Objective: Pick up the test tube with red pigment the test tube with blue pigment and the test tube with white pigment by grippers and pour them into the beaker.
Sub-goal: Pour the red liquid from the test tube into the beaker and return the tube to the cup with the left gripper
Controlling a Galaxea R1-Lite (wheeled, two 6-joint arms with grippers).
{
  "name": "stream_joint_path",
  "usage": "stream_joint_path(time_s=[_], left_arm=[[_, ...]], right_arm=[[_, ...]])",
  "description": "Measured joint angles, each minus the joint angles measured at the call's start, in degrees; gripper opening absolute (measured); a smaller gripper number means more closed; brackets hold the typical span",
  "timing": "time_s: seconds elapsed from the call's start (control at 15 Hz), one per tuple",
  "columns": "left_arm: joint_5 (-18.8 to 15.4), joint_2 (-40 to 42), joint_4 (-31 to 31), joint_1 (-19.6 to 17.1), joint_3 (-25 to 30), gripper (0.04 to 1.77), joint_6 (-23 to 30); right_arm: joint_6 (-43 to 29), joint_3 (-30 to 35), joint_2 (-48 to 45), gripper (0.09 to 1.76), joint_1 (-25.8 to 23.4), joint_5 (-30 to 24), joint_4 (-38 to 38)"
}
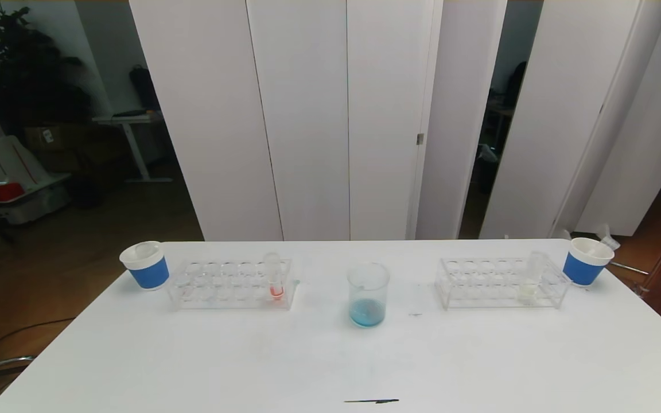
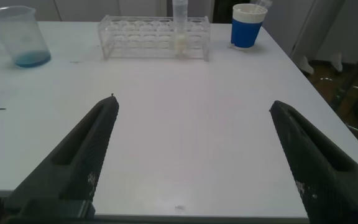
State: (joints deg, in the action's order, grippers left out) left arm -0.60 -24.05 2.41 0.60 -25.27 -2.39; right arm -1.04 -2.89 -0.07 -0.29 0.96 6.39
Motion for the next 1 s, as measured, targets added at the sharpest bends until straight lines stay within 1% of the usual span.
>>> stream_joint_path(time_s=[0.13,0.27,0.47,0.6,0.73,0.87,0.93,1.0], left_arm=[[0.0,-7.5,4.5,0.0,-2.3,1.74,0.1],[-0.1,-15.7,8.9,0.8,-4.7,1.74,1.0],[0.0,-27.6,13.1,4.7,-8.1,1.74,3.0],[0.0,-35.2,16.7,6.9,-9.0,1.74,4.3],[0.0,-42.1,22.1,8.9,-7.7,1.74,5.2],[0.1,-48.5,28.9,11.7,-4.0,1.74,6.5],[0.5,-50.9,31.4,13.1,-2.2,1.74,7.4],[1.7,-53.5,34.1,14.7,-0.5,1.74,8.3]], right_arm=[[0.0,0.0,0.0,1.74,0.0,0.0,0.0],[0.0,0.0,0.0,1.74,0.0,0.0,0.0],[0.0,0.0,0.0,1.74,0.0,0.0,0.0],[0.0,0.0,0.0,1.74,0.0,0.0,0.0],[0.0,0.0,0.0,1.74,0.0,0.0,0.0],[0.0,0.0,0.0,1.74,0.0,0.0,0.0],[0.0,0.0,0.0,1.74,0.0,0.0,0.0],[0.0,0.0,0.0,1.74,0.0,0.0,0.0]])
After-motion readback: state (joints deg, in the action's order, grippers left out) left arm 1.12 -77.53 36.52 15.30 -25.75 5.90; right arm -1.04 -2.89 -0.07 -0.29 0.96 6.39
